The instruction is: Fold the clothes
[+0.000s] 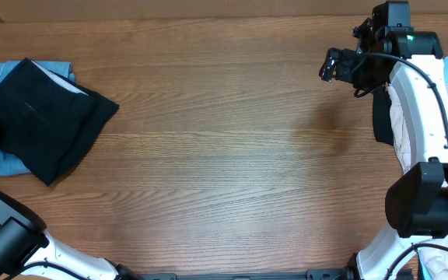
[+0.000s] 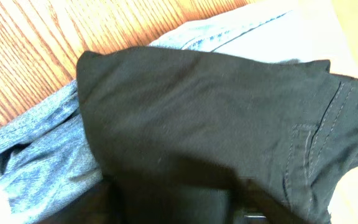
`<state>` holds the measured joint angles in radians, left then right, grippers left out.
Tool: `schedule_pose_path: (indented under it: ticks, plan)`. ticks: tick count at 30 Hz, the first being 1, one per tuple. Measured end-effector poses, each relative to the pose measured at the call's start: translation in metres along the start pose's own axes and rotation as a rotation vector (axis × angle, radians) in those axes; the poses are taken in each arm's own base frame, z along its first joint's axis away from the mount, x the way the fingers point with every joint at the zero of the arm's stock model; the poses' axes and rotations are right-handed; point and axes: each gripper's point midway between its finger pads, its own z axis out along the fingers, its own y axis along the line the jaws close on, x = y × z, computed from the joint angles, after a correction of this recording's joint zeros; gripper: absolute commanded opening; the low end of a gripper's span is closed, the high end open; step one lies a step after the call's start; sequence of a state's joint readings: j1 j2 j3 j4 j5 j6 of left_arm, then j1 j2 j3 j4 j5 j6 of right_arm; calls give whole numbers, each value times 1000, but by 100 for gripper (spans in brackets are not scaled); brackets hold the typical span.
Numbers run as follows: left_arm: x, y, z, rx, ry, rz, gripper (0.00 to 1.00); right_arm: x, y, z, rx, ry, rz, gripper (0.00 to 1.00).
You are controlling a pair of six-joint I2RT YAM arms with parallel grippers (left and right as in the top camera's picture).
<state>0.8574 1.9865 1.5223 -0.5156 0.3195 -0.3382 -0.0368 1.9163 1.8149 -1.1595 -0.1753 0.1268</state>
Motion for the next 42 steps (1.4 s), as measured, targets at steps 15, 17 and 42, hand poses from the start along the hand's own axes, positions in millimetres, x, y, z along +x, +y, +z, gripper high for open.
schedule_pose_path:
  ticks: [15,17,42]
  plan:
    - [-21,-40,-3,121,14,35,5,0,0,0,0,0,0,100]
    - [-44,-65,-25,155,-28,117,10,0,0,0,0,0,0,100]
    - [2,-37,-45,-53,158,69,4,0,0,0,0,0,0,100]
